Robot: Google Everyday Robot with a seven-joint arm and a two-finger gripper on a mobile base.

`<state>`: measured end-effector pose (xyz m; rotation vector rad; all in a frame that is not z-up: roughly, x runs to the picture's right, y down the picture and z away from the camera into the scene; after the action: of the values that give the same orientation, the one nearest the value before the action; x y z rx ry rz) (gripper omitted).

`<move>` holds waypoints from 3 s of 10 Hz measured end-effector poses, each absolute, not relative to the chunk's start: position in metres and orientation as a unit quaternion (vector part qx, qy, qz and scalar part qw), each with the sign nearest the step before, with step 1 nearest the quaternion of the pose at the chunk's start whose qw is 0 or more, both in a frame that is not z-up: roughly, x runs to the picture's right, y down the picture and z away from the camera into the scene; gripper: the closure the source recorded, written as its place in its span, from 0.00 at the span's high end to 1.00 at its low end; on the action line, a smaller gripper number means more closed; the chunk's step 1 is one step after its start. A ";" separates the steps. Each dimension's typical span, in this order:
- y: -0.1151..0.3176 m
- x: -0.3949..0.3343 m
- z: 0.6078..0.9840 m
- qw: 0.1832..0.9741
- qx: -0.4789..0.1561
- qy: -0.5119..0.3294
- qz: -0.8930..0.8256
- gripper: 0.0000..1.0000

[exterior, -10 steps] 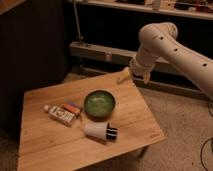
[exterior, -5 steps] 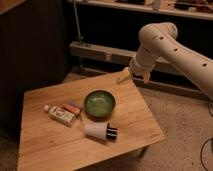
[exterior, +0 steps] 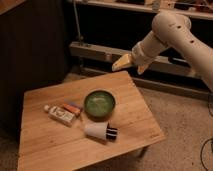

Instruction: Drag the ceramic bowl in a circle

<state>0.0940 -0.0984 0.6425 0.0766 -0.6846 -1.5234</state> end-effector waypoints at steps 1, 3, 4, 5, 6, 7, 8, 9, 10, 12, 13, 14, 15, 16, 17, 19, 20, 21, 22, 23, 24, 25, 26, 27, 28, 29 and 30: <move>-0.094 0.090 0.646 0.674 0.040 -0.295 -0.676 0.80; -0.074 0.088 0.660 0.680 0.050 -0.282 -0.675 0.80; -0.053 0.089 0.675 0.685 0.053 -0.276 -0.672 0.80; -0.039 0.092 0.687 0.689 0.052 -0.272 -0.670 0.80; -0.030 0.094 0.696 0.694 0.049 -0.273 -0.665 0.80; -0.023 0.095 0.708 0.698 0.035 -0.284 -0.657 0.80; -0.019 0.093 0.720 0.700 0.026 -0.293 -0.650 0.80; -0.014 0.090 0.734 0.702 0.018 -0.303 -0.644 0.80; -0.007 0.089 0.752 0.706 0.006 -0.312 -0.636 0.80; 0.007 0.086 0.784 0.709 -0.013 -0.331 -0.623 0.80; 0.016 0.084 0.799 0.710 -0.020 -0.341 -0.616 0.80; 0.024 0.083 0.811 0.709 -0.024 -0.352 -0.610 0.80; 0.031 0.081 0.823 0.707 -0.029 -0.363 -0.606 0.80; 0.039 0.075 0.837 0.702 -0.039 -0.374 -0.605 0.80; 0.044 0.069 0.848 0.698 -0.048 -0.382 -0.604 0.80; 0.055 0.065 0.871 0.693 -0.069 -0.397 -0.598 0.80; 0.056 0.064 0.876 0.692 -0.074 -0.400 -0.596 0.80; 0.057 0.066 0.876 0.690 -0.080 -0.404 -0.595 0.80; 0.055 0.066 0.877 0.691 -0.079 -0.405 -0.594 0.78; 0.057 0.066 0.879 0.689 -0.083 -0.409 -0.593 0.69; 0.056 0.065 0.880 0.688 -0.083 -0.411 -0.593 0.61; 0.057 0.064 0.882 0.685 -0.087 -0.413 -0.594 0.57; 0.058 0.059 0.884 0.681 -0.089 -0.414 -0.597 0.57; 0.058 0.057 0.886 0.678 -0.093 -0.415 -0.600 0.57; 0.060 0.057 0.887 0.675 -0.097 -0.414 -0.603 0.57; 0.060 0.057 0.888 0.672 -0.101 -0.412 -0.607 0.57; 0.062 0.055 0.890 0.666 -0.108 -0.410 -0.614 0.57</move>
<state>0.0549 0.0617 0.8903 -0.2444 -0.9252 -1.3852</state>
